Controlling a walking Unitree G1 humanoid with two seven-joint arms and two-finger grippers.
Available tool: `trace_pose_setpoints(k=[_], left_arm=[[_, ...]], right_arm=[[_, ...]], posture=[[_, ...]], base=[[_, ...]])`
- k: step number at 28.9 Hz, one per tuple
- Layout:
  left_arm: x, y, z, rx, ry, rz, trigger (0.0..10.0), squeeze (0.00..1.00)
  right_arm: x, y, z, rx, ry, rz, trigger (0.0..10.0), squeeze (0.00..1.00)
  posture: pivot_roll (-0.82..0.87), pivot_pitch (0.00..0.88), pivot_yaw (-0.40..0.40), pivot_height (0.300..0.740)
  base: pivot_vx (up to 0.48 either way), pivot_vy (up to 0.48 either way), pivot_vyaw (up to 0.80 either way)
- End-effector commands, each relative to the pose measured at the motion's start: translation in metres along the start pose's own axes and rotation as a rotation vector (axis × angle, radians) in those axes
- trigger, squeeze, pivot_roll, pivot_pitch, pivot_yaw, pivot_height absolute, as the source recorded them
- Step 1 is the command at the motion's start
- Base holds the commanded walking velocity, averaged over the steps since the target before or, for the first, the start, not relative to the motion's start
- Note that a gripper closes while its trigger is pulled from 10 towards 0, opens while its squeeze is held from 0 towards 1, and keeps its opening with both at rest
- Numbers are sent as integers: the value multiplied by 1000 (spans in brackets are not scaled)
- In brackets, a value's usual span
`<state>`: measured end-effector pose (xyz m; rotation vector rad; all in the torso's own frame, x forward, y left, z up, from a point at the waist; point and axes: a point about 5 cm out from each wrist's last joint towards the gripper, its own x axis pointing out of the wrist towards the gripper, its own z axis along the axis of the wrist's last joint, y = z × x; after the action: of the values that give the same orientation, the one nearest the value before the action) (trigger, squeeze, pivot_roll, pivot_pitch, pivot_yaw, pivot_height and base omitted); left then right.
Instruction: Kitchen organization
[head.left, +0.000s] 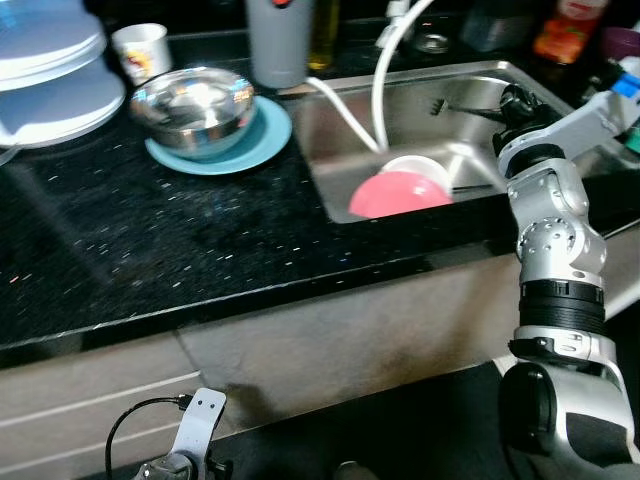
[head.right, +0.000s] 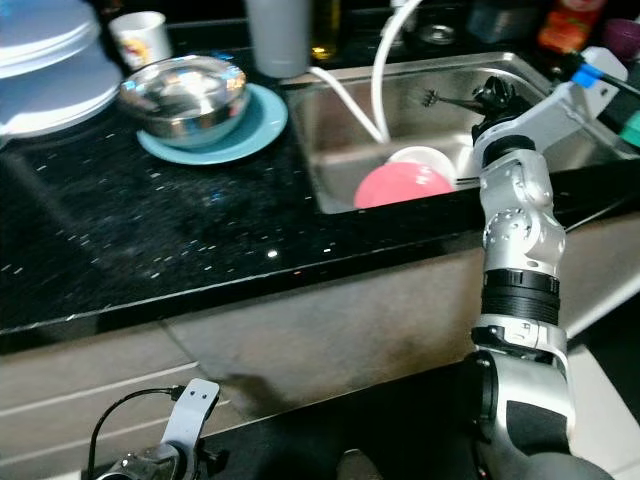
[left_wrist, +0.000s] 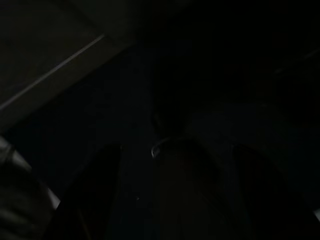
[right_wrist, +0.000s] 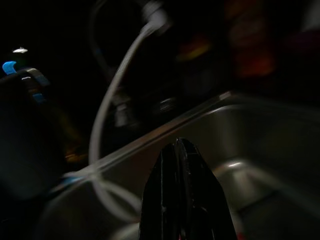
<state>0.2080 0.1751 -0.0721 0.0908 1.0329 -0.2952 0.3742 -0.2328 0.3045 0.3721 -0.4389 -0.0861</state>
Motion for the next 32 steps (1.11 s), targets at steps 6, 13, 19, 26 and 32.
trace_pose_setpoints(k=[6,13,19,26,32], left_arm=[[-1,-1,-12,-13,47,-12,10000,0],[0,-3,-12,-15,48,-17,10000,0],[0,-5,-12,-20,46,-20,10000,0],[0,-5,-12,-17,47,-25,10000,0],[1,-6,-12,-14,44,-29,10000,0]], right_arm=[[-3,14,-22,-201,58,39,8941,0],[-4,38,-55,-333,143,106,10000,0],[-3,41,-82,-550,238,74,10000,0],[-4,29,-91,-699,280,44,10000,0],[-3,31,-94,-676,270,59,10000,773]], posture=[[16,96,0,740],[30,96,-15,740],[33,103,-24,740],[25,105,-32,740],[13,114,-30,740]], base=[[0,0,-221],[0,0,0],[0,0,0],[0,0,0],[0,0,0]])
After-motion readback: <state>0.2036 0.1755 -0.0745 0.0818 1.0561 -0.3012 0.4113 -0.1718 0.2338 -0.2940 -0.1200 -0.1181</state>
